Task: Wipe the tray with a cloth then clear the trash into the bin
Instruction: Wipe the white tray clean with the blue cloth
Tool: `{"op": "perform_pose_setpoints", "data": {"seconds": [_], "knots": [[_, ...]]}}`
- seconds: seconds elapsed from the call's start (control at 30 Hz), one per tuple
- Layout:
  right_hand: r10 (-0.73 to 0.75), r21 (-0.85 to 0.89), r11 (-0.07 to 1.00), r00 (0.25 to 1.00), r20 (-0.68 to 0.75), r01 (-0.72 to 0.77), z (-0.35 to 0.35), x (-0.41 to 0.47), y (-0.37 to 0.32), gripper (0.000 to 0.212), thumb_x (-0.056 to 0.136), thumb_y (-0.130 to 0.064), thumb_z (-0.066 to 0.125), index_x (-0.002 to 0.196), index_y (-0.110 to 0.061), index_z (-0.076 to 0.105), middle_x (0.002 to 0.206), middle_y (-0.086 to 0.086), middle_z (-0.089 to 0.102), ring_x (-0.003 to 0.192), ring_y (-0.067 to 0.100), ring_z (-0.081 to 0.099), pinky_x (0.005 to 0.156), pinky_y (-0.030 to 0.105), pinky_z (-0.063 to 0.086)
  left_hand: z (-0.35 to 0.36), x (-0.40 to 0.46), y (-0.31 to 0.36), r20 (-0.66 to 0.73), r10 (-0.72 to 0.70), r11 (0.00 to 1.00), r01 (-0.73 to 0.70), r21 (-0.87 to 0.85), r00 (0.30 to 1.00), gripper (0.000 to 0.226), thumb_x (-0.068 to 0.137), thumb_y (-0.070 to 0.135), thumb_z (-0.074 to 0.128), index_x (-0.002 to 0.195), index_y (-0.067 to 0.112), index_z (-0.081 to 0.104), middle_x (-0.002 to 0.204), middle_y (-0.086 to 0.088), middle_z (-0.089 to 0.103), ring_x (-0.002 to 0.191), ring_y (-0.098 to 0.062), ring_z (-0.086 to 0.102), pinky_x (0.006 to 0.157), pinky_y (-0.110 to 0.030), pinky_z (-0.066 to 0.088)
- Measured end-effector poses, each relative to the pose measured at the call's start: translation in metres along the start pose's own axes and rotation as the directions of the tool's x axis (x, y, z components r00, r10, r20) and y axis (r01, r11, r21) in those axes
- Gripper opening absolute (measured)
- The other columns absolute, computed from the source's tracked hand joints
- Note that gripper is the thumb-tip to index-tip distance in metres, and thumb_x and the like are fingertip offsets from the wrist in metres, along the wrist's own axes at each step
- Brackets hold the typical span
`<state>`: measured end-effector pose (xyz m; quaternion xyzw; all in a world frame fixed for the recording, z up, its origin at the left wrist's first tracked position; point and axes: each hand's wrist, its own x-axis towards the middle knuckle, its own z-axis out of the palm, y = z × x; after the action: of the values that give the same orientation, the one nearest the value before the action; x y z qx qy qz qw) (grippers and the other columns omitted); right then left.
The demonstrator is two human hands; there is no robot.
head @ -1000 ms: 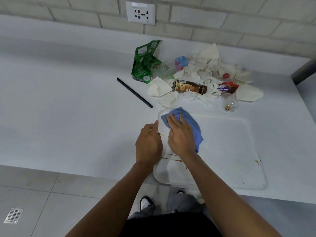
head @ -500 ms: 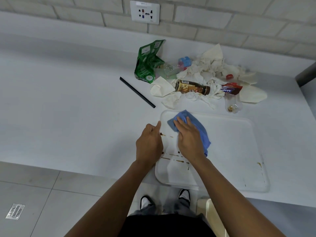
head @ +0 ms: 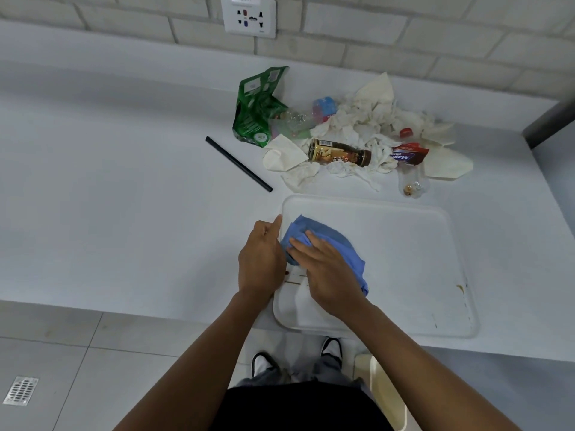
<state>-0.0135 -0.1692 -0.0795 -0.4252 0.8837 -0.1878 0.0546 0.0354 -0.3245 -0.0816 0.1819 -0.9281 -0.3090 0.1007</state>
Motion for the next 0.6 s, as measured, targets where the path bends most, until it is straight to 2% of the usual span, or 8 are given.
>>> {"op": "perform_pose_setpoints", "data": {"seconds": [0.1, 0.2, 0.27, 0.3, 0.4, 0.47, 0.53, 0.6], "knots": [[-0.06, -0.021, 0.998, 0.996, 0.063, 0.061, -0.003, -0.013, 0.009, 0.054, 0.09, -0.001, 0.047, 0.143, -0.011, 0.045, 0.151, 0.001, 0.042, 0.146, 0.022, 0.028, 0.12, 0.034, 0.016, 0.001, 0.001, -0.003, 0.005, 0.011, 0.999, -0.012, 0.044, 1.0, 0.063, 0.089, 0.027, 0.073, 0.145, 0.014, 0.046, 0.123, -0.009, 0.058, 0.104, -0.023, 0.061, 0.084, -0.026, 0.047], [0.057, -0.002, 0.998, 0.998, 0.031, -0.057, -0.014, -0.023, 0.024, 0.051, 0.094, -0.015, 0.034, 0.145, -0.018, 0.043, 0.155, -0.005, 0.034, 0.147, 0.011, 0.02, 0.121, 0.029, 0.012, 0.002, 0.003, -0.003, -0.018, -0.074, 0.996, 0.073, -0.047, 0.997, 0.037, 0.1, 0.037, 0.056, 0.132, 0.021, 0.052, 0.111, 0.001, 0.058, 0.097, -0.019, 0.062, 0.081, -0.026, 0.048], [0.105, 0.106, 0.99, 0.992, -0.075, -0.097, -0.025, -0.016, 0.024, 0.056, 0.096, -0.036, 0.029, 0.134, -0.003, 0.054, 0.145, -0.016, 0.047, 0.14, -0.001, 0.03, 0.117, 0.022, 0.017, 0.003, 0.004, 0.0, -0.041, -0.101, 0.992, 0.098, -0.074, 0.994, 0.03, 0.103, 0.038, 0.046, 0.128, 0.021, 0.053, 0.107, 0.003, 0.058, 0.093, -0.017, 0.061, 0.08, -0.028, 0.051], [0.109, 0.161, 0.983, 0.99, -0.093, -0.093, -0.028, -0.01, 0.022, 0.058, 0.097, -0.038, 0.034, 0.126, 0.007, 0.056, 0.136, -0.018, 0.055, 0.133, 0.003, 0.044, 0.116, 0.024, 0.022, 0.004, 0.003, 0.001, -0.054, -0.076, 0.996, 0.073, -0.057, 0.996, 0.03, 0.103, 0.032, 0.048, 0.13, 0.019, 0.053, 0.109, 0.0, 0.059, 0.092, -0.019, 0.061, 0.08, -0.032, 0.054], [0.192, 0.156, 0.972, 0.976, -0.098, -0.176, -0.028, 0.009, -0.004, 0.038, 0.086, -0.009, 0.049, 0.113, 0.013, 0.065, 0.118, 0.017, 0.067, 0.115, 0.04, 0.061, 0.108, 0.049, 0.038, 0.001, 0.002, 0.0, -0.062, -0.018, 1.0, 0.017, -0.014, 0.998, 0.036, 0.102, 0.018, 0.051, 0.137, 0.015, 0.055, 0.11, -0.008, 0.062, 0.093, -0.023, 0.062, 0.08, -0.036, 0.057], [0.176, 0.175, 0.971, 0.982, -0.061, -0.163, -0.023, 0.012, -0.018, 0.036, 0.081, -0.005, 0.051, 0.11, 0.011, 0.068, 0.114, 0.022, 0.068, 0.111, 0.041, 0.063, 0.106, 0.053, 0.04, -0.004, 0.009, -0.002, -0.048, -0.016, 0.999, 0.014, -0.033, 0.999, 0.035, 0.103, 0.018, 0.046, 0.135, 0.017, 0.058, 0.111, -0.007, 0.064, 0.096, -0.023, 0.064, 0.081, -0.032, 0.052], [0.101, 0.117, 0.989, 0.992, -0.077, -0.091, -0.018, 0.007, -0.023, 0.039, 0.081, -0.002, 0.052, 0.116, 0.006, 0.067, 0.124, 0.019, 0.065, 0.12, 0.038, 0.057, 0.109, 0.057, 0.037, -0.01, 0.025, -0.003, -0.021, -0.041, 0.997, 0.04, -0.059, 0.999, 0.034, 0.103, 0.028, 0.042, 0.127, 0.018, 0.063, 0.116, -0.003, 0.067, 0.102, -0.023, 0.064, 0.083, -0.029, 0.047], [0.125, 0.084, 0.989, 0.989, -0.076, -0.119, -0.016, 0.001, -0.021, 0.048, 0.089, 0.0, 0.048, 0.135, -0.008, 0.057, 0.147, 0.01, 0.049, 0.141, 0.029, 0.037, 0.12, 0.044, 0.022, -0.014, 0.039, -0.003, -0.014, 0.048, 0.997, -0.047, 0.065, 0.999, 0.038, 0.101, 0.038, 0.04, 0.124, 0.019, 0.063, 0.123, -0.003, 0.066, 0.111, -0.023, 0.06, 0.088, -0.031, 0.044]]}}
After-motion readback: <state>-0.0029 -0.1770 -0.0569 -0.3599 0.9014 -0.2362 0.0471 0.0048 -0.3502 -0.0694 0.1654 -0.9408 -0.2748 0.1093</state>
